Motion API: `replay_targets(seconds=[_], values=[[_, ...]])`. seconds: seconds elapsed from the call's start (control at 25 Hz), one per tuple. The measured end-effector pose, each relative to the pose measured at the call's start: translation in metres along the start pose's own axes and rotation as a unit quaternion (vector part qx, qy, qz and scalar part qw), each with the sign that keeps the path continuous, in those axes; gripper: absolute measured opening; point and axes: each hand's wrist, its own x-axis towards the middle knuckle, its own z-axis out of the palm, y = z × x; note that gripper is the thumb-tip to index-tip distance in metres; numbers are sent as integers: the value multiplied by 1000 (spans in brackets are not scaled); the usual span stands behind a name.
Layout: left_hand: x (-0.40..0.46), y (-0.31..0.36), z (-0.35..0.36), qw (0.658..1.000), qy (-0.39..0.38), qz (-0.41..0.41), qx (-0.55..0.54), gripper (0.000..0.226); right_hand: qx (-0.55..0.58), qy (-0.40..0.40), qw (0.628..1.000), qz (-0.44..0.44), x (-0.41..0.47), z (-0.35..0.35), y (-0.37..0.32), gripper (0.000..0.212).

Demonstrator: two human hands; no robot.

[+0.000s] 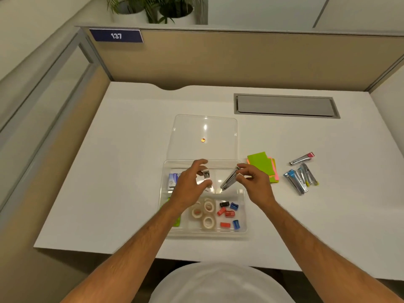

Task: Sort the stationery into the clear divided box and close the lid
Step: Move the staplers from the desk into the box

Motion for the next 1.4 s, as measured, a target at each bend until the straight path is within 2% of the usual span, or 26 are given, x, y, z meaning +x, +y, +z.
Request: replay_targets(seconds=[0.24, 0.36, 0.48, 0.6, 0.76, 0.92, 1.16, 1.28, 1.4], values=[[21, -23, -27, 999, -27, -20, 8, 49, -2, 3, 1000, -12, -1, 26, -11, 29], [34, -27, -29, 998, -47, -44, 14, 36, -9, 8, 1000, -8, 2, 29, -13, 26], [50, -31, -29, 992, -87, -57, 66, 17, -13, 14, 1000, -1, 2, 30, -12, 22], [64, -36, -27, 980, -136, -64, 135, 15, -21, 18, 1000, 6, 3, 32, -10, 19], [76, -42, -21, 966, -152, -35, 207, 14, -32, 17, 999, 16, 7, 36, -9, 20], [83, -48, -12, 938, -153, 28, 311, 16, -15, 19, 1000, 9, 19, 45, -9, 23], [88, -59, -11, 921, -164, 46, 349, 21, -44, 4, 999, 6, 32, 57, -5, 14], [90, -61, -11, 887, -156, 114, 419, 22, -46, 2, 999, 7, 33, 60, -4, 14], [87, -61, -10, 856, -139, 135, 479, 17, -59, -6, 998, 1, 35, 66, -8, 13]])
